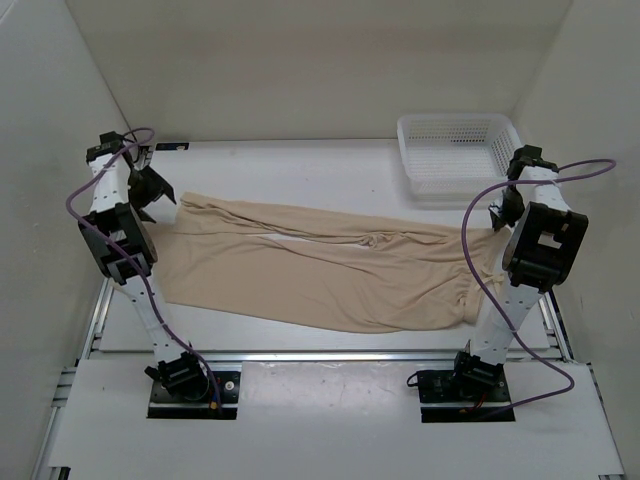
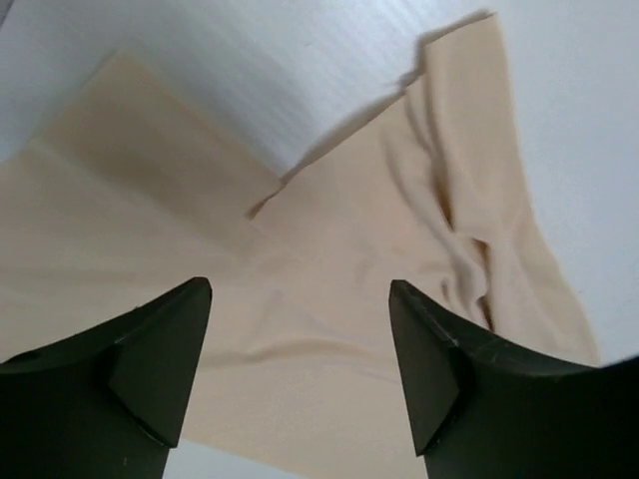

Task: Fold and stack the trousers
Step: Flatten the trousers out

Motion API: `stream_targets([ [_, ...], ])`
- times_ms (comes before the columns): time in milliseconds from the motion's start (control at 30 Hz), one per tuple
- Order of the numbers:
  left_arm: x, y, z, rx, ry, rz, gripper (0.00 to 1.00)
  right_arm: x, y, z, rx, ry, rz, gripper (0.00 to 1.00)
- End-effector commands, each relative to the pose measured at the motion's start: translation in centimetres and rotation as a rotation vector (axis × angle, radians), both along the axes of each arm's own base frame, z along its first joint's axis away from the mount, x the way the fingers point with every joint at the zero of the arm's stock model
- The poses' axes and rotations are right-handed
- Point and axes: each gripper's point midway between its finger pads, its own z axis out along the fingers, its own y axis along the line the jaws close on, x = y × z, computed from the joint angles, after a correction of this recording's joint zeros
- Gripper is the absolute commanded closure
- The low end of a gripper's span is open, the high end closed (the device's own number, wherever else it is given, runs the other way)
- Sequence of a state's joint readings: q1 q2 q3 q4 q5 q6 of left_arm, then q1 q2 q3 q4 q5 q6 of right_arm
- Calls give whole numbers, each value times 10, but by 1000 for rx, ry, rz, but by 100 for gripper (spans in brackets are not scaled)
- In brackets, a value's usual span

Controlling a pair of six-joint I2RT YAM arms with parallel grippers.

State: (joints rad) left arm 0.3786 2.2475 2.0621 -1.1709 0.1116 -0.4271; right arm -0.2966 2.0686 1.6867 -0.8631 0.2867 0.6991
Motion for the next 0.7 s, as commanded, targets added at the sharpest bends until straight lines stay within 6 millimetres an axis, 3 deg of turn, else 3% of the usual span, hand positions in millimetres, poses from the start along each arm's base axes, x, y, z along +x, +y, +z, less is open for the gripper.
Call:
stream_targets([
  [0,25,-13,39,58,-107,-69,17,-2,-14,19,-46,-38,-29,100],
  [67,42,-16,52,74,-163,-74,36,-2,-14,19,-46,-38,-29,100],
  [100,50,-21,44,70,-158,-88,71,-2,-14,19,-46,-38,-29,100],
  [133,56,-20,42,67,-163,-74,84,-2,-14,19,-46,-38,-29,100],
  [167,69,-23,50,63,-204,-74,90,-2,-14,19,-46,-38,-29,100],
  [200,72,-24,32,42,-174,-78,90,-2,-14,19,-46,-38,-29,100],
  [267,87,-36,31,23,-195,-77,79,-1,-12,19,-37,-41,-27,100],
  [300,90,-37,16,1,-175,-72,74,-4,-11,16,-35,-32,-27,100],
  [367,100,-54,11,-22,-191,-94,60,-4,-11,16,-35,-32,-27,100],
  [433,106,-62,-3,-38,-186,-99,53,-6,-11,13,-32,-24,-27,100],
  [500,109,-70,-10,-53,-179,-106,41,-6,-11,13,-32,-24,-27,100],
  [567,109,-78,-20,-60,-160,-119,35,-6,-11,13,-32,-24,-27,100],
  [667,110,-82,-32,-54,-145,-126,37,-6,-11,13,-32,-24,-27,100],
])
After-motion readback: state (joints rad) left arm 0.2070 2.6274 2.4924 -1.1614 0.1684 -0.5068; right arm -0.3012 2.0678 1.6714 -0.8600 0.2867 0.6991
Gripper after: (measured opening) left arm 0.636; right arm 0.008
